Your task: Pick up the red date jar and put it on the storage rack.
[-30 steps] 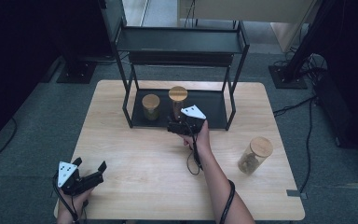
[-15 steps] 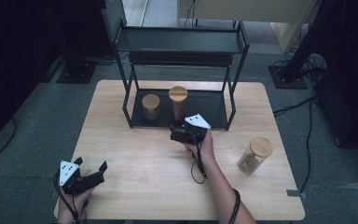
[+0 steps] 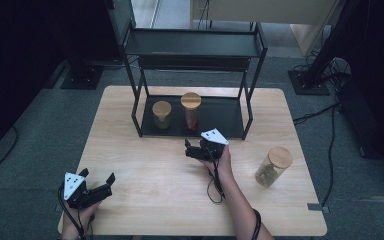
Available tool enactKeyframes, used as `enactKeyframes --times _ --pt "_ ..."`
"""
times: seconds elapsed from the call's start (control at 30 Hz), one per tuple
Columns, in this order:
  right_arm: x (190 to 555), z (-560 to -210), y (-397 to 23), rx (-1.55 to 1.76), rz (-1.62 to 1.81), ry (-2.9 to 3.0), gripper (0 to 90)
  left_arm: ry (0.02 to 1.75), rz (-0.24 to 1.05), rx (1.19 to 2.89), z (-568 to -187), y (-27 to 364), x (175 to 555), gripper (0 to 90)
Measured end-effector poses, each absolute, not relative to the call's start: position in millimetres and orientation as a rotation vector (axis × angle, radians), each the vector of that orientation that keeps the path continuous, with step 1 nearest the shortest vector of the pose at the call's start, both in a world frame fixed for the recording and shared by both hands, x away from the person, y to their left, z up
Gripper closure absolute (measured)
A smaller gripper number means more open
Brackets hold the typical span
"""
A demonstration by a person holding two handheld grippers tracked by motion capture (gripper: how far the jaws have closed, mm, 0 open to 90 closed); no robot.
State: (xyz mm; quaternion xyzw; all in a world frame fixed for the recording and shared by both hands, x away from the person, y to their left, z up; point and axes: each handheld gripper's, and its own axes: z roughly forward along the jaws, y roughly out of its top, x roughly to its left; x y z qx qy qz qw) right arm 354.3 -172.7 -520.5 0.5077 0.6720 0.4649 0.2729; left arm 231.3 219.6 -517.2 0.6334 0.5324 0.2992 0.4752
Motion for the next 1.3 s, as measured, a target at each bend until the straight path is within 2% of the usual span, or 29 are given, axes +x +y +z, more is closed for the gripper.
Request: enactKeyframes --times 1.3 --pt "302 -521 -193 1.359 1.273 1.784 0.0 1.293 0.739 1.553 -517 219 231 0.5"
